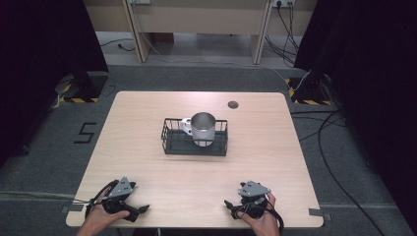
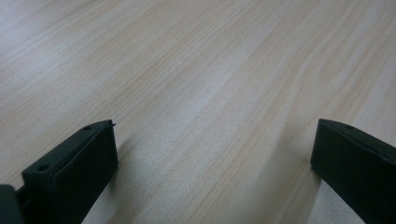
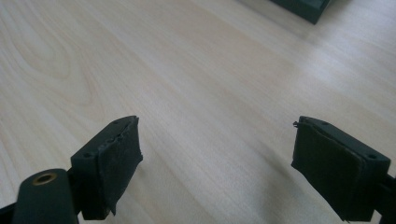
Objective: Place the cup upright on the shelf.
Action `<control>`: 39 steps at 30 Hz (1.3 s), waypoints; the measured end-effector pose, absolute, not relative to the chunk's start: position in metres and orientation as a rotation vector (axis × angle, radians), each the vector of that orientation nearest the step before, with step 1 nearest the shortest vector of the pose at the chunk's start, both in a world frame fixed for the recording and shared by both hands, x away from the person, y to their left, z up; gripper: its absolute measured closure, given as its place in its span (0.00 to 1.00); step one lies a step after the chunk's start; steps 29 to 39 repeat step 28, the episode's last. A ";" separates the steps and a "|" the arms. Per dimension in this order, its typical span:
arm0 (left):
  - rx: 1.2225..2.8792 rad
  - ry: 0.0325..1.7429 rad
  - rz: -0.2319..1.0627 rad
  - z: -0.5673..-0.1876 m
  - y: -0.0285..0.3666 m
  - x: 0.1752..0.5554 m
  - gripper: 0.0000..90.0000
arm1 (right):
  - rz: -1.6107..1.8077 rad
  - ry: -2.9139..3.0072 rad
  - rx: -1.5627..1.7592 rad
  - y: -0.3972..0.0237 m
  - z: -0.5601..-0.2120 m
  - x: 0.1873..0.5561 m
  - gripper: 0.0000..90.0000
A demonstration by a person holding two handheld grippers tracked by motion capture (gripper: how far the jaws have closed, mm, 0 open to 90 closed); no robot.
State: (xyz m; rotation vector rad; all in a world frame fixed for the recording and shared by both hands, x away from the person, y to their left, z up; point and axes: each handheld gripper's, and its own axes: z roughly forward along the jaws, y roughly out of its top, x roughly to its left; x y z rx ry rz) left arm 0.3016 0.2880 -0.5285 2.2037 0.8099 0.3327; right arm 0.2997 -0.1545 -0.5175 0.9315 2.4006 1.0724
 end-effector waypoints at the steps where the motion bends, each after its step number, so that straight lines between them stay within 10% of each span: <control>1: 2.204 0.810 0.333 -0.529 0.288 0.302 0.00 | 1.057 2.410 0.933 -0.154 -0.518 0.299 0.17; 39: 2.203 0.811 0.333 -0.529 0.288 0.301 0.00 | 1.051 2.450 0.985 -0.155 -0.525 0.296 0.08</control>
